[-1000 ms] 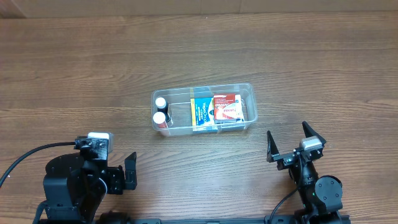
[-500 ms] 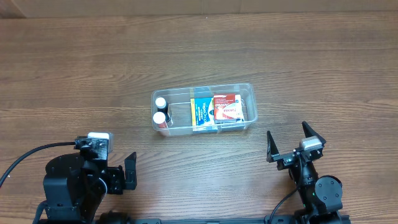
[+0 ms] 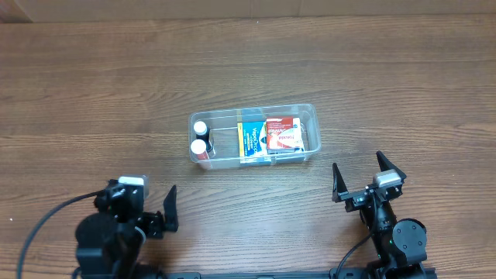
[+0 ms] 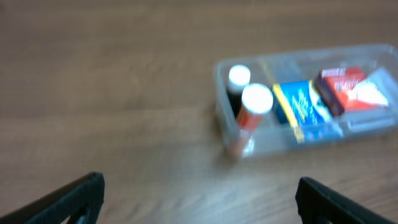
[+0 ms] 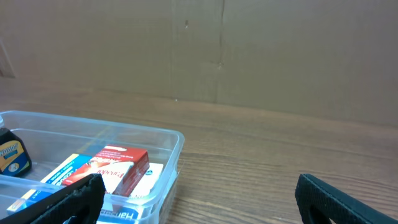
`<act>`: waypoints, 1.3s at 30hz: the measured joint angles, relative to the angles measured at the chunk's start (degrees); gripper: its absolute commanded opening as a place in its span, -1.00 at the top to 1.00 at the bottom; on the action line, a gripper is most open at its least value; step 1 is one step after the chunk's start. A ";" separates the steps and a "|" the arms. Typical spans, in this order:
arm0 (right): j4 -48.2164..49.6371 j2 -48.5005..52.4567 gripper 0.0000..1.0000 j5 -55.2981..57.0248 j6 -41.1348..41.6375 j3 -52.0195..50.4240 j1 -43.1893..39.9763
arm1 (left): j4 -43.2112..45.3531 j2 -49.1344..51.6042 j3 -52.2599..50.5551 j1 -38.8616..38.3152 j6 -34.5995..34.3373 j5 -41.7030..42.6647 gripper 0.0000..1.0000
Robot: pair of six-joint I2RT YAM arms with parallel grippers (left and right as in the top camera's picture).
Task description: Pack container
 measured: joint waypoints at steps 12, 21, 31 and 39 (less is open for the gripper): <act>0.07 0.00 -1.00 -0.02 -0.11 0.00 0.00 | 44.98 -15.41 -32.15 0.00 0.20 0.81 -1.00; 0.02 0.00 -1.00 -0.02 -0.13 0.00 0.00 | 42.93 -15.54 -34.05 0.00 0.20 -2.27 -1.00; 0.04 0.00 -1.00 -0.02 -0.13 0.00 0.00 | 42.91 -15.54 -34.05 0.00 0.20 -2.47 -1.00; 0.02 0.00 -1.00 0.00 -0.13 0.00 0.00 | 42.91 -15.54 -34.05 0.00 0.20 -2.47 -1.00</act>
